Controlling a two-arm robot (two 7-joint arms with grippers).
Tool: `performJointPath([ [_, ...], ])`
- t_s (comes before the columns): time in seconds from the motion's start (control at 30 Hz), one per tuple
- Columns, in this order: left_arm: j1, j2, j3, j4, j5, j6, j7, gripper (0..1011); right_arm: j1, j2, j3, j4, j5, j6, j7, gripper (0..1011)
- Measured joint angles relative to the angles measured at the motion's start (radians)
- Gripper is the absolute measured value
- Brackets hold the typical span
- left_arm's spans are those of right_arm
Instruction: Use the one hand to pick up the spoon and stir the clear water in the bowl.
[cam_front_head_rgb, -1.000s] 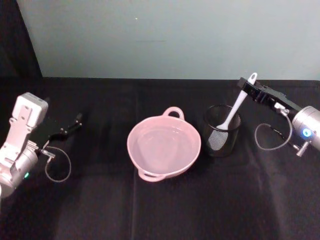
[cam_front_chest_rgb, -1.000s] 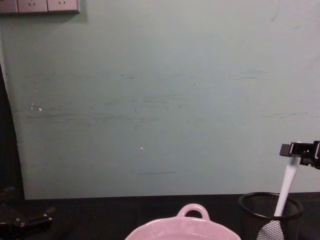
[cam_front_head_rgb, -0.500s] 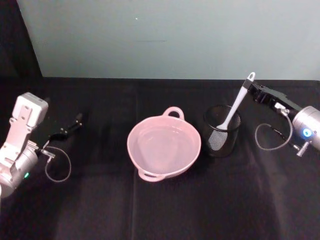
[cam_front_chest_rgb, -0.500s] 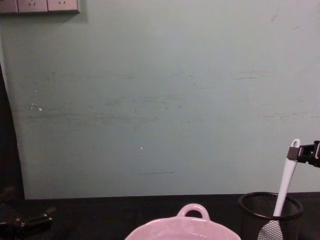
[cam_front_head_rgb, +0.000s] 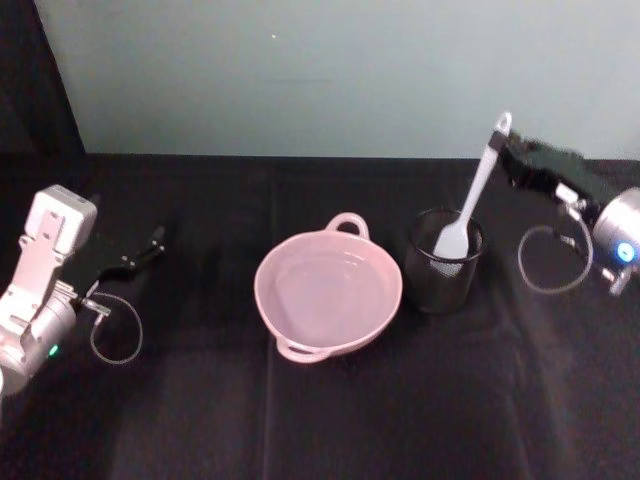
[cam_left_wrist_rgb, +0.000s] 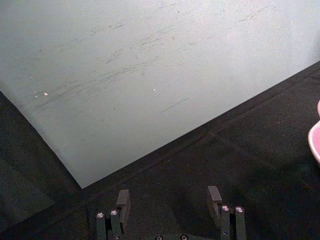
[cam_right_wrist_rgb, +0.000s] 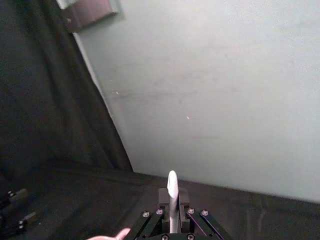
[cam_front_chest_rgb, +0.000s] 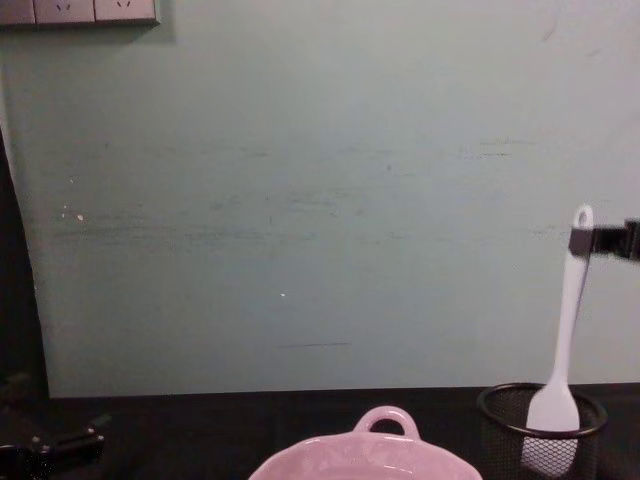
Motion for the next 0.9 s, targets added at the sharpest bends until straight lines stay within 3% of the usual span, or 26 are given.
performJointPath([
  [0.3, 0.000, 0.000, 0.000, 0.000, 0.000, 0.000, 0.000, 1011, 0.043, 0.051, 0.005, -0.138, -0.066, 0.028, -0.004, 108],
  [0.53, 0.000, 0.000, 0.000, 0.000, 0.000, 0.000, 0.000, 1011, 0.080, 0.057, 0.007, -0.186, -0.102, 0.029, 0.004, 109],
  [0.7, 0.000, 0.000, 0.000, 0.000, 0.000, 0.000, 0.000, 1011, 0.116, 0.036, -0.024, -0.191, -0.112, 0.012, 0.059, 108],
  [0.9, 0.000, 0.000, 0.000, 0.000, 0.000, 0.000, 0.000, 1011, 0.159, -0.002, -0.097, -0.147, -0.131, -0.020, 0.134, 108],
])
